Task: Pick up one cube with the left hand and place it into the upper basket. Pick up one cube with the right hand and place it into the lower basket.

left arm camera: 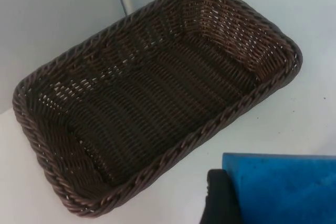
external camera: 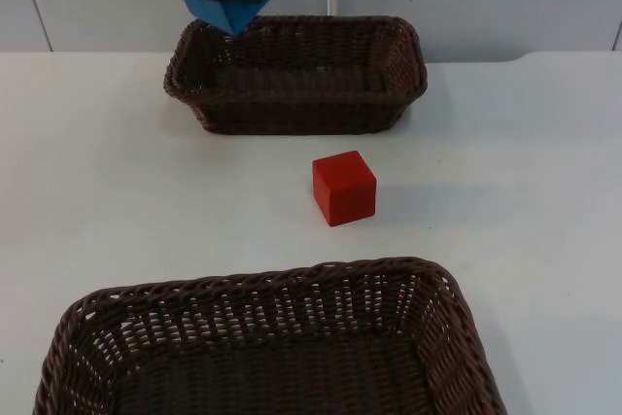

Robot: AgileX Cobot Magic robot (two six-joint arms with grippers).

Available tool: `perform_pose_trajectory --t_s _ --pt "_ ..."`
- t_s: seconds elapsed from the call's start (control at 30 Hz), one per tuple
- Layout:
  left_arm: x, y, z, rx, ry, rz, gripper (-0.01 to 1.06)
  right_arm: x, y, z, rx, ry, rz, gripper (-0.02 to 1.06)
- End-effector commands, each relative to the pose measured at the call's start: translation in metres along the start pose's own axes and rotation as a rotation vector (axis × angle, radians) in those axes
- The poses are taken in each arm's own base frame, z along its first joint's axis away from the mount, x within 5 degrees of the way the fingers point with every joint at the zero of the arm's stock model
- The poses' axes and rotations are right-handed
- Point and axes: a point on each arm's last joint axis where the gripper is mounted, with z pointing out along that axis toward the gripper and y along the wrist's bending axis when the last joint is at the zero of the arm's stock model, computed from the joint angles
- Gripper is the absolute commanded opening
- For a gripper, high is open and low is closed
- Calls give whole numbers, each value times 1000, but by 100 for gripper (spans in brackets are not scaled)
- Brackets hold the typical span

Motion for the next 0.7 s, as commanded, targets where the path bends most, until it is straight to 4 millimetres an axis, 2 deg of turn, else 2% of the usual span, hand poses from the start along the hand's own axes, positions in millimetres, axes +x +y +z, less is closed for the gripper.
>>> perform_pose_trajectory --t_s 0.0,0.67 --pt "-4 -2 -2 7 -16 -22 0 0 0 0 10 -6 -9 105" --pt "-7 1 1 -23 -52 -43 0 0 0 0 10 -6 -9 105"
